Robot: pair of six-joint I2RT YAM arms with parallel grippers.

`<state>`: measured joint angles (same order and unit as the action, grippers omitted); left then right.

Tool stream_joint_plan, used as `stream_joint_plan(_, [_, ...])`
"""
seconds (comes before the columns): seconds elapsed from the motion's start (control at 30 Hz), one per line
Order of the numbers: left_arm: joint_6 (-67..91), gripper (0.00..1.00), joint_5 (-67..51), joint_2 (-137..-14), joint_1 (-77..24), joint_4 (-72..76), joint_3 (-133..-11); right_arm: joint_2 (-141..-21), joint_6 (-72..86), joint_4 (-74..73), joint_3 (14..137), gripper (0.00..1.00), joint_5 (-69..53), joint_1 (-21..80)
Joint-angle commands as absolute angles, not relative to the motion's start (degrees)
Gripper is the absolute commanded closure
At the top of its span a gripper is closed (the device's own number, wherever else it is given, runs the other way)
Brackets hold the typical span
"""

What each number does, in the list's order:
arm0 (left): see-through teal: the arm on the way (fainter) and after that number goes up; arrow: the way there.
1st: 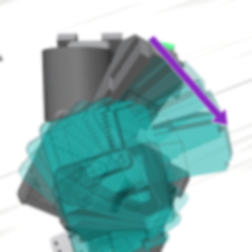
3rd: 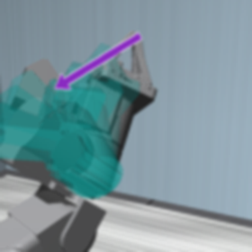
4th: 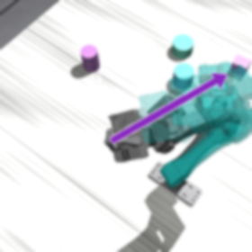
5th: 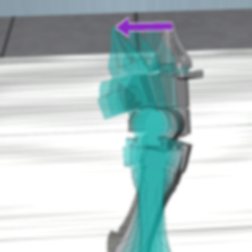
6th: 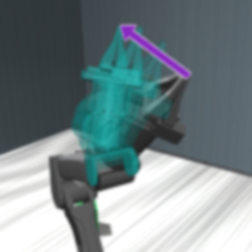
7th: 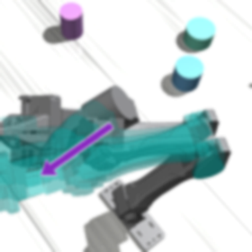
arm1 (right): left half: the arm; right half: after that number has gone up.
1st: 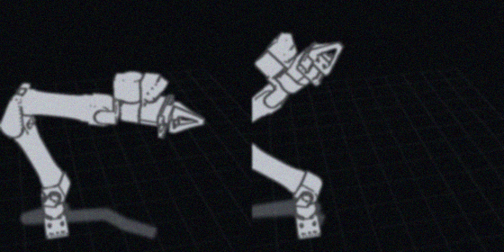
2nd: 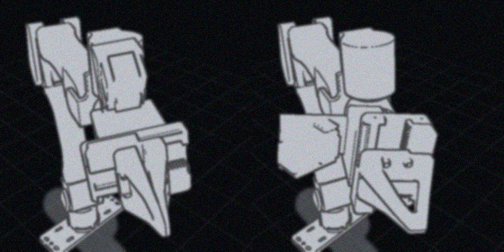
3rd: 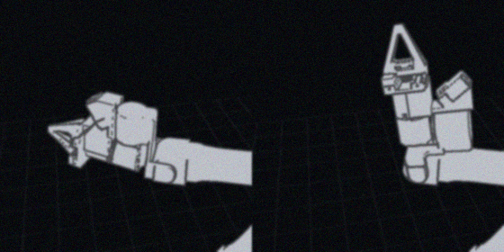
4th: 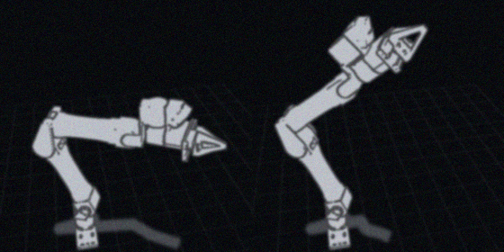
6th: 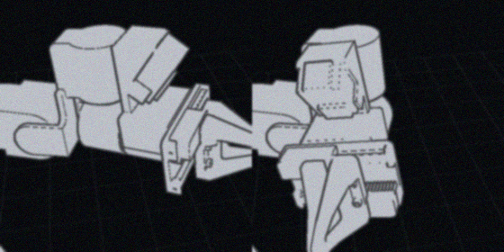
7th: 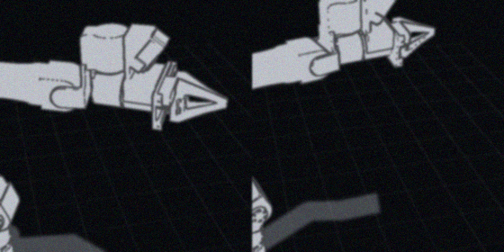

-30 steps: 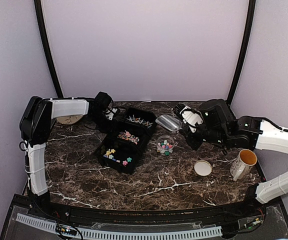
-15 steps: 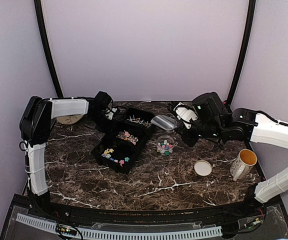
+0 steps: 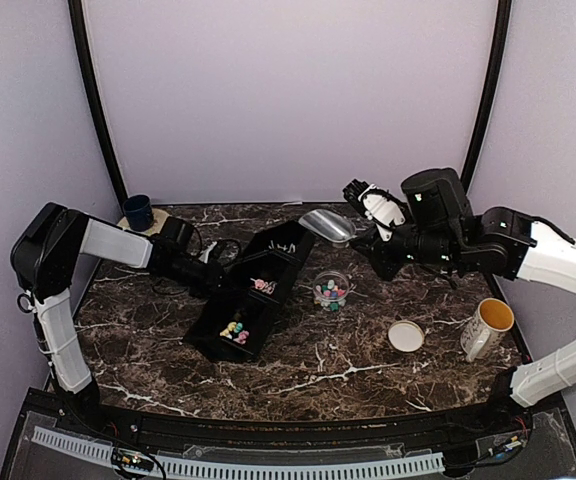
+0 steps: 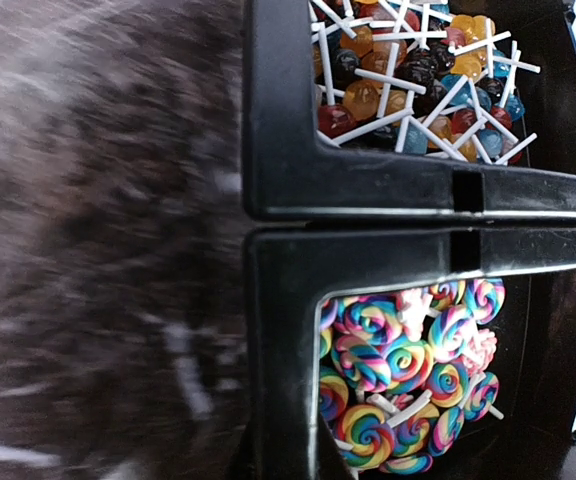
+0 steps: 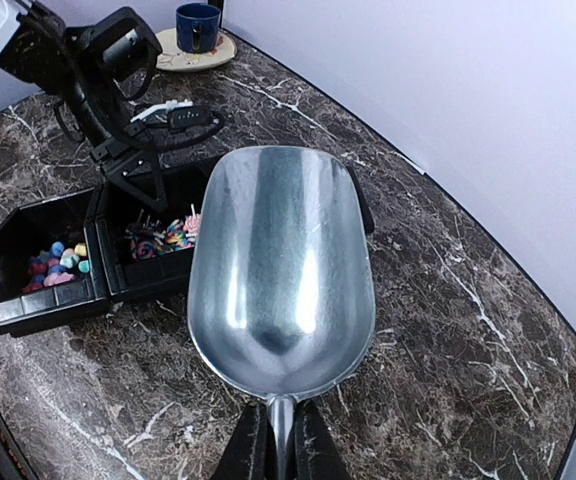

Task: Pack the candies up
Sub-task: Adjust the fake candies in the storage box.

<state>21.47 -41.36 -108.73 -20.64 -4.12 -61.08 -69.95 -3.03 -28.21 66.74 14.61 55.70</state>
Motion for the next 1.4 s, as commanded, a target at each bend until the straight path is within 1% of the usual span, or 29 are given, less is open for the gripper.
stream_joint_plan(0.0, [32.75, 1.0, -58.94, -104.56, -20.91, 19.56, -59.01, -68.7, -1.73, -24.67, 68.87, 1.0, 13.25, 55.37])
stream_joint_plan(0.1, [29.82, 1.0, -57.43, -103.81, -20.91, 16.5, -60.01, -69.0, -1.5, -25.66, 69.17, 1.0, 12.96, 55.37])
stream_joint_plan(0.23, [34.75, 1.0, -60.29, -103.49, -20.92, 24.82, -58.09, -69.32, -1.41, -26.04, 69.11, 1.0, 13.0, 55.37])
stream_joint_plan(0.27, [34.11, 1.0, -59.35, -103.53, -20.9, 23.61, -58.48, -69.32, -1.41, -25.86, 69.04, 1.0, 13.0, 55.35])
stream_joint_plan(0.37, [28.17, 1.0, -55.98, -103.73, -21.0, 12.61, -61.54, -69.73, -1.32, -25.71, 69.15, 1.0, 12.56, 55.37])
stream_joint_plan(0.43, [29.38, 1.0, -57.41, -103.11, -21.01, 16.12, -59.85, -70.18, -1.45, -26.03, 69.47, 1.0, 11.87, 55.37])
stream_joint_plan(0.47, [29.94, 1.0, -56.38, -102.95, -21.01, 14.53, -60.16, -70.34, -1.55, -26.28, 69.59, 1.0, 11.44, 55.37])
stream_joint_plan(0.53, [26.32, 1.0, -54.16, -102.62, -21.59, 7.17, -62.83, -70.9, -1.75, -26.99, 70.17, 1.0, 10.61, 55.37])
stream_joint_plan(0.6, [24.53, 1.0, -52.0, -101.13, -22.3, 5.37, -63.06, -71.62, -2.01, -28.37, 70.98, 1.0, 9.92, 55.42])
stream_joint_plan(0.63, [25.66, 1.0, -52.97, -100.56, -22.22, 5.7, -62.84, -71.95, -2.14, -28.85, 71.35, 1.0, 9.64, 55.44])
stream_joint_plan(0.7, [39.72, 1.0, -58.88, -100.6, -21.28, 21.34, -57.62, -72.23, -2.27, -29.17, 71.71, 1.0, 9.6, 55.45])
stream_joint_plan(0.73, [40.64, 1.0, -57.46, -100.71, -21.04, 20.5, -57.45, -72.27, -2.34, -29.06, 71.72, 1.0, 9.63, 55.46])
stream_joint_plan(0.8, [33.1, 1.0, -54.73, -100.4, -21.26, 11.03, -60.63, -72.4, -2.29, -28.88, 71.85, 1.0, 9.67, 55.46])
stream_joint_plan(0.87, [34.09, 1.0, -52.64, -100.21, -20.83, 9.84, -60.45, -72.62, -2.07, -28.88, 72.01, 1.0, 9.42, 55.44])
stream_joint_plan(0.93, [33.63, 1.0, -49.16, -100.61, -20.67, 2.98, -62.35, -72.83, -1.87, -29.12, 72.28, 1.0, 9.21, 55.54])
stream_joint_plan(1.0, [32.69, 1.0, -50.09, -100.05, -20.84, 2.72, -62.62, -72.95, -1.86, -29.33, 72.27, 1.0, 9.42, 55.55])
stream_joint_plan(1.03, [30.93, 1.0, -49.18, -99.38, -20.99, 2.69, -62.68, -72.93, -1.83, -29.29, 72.18, 1.0, 9.6, 55.55])
stream_joint_plan(1.1, [27.55, 1.0, -43.33, -98.66, -20.59, -3.84, -63.99, -73.03, -1.77, -29.08, 72.22, 1.0, 9.69, 55.55])
stream_joint_plan(1.13, [28.93, 1.0, -43.86, -99.24, -19.62, -4.02, -63.69, -73.19, -1.76, -29.01, 72.35, 1.0, 9.63, 55.52])
stream_joint_plan(1.2, [33.46, 1.0, -49.45, -100.79, -18.34, -0.33, -61.8, -73.58, -1.75, -28.92, 72.61, 1.0, 9.43, 55.55])
stream_joint_plan(1.37, [46.56, 1.0, -56.37, -106.45, -18.15, 17.33, -53.43, -74.65, -1.74, -29.13, 73.36, 1.0, 9.29, 55.7])
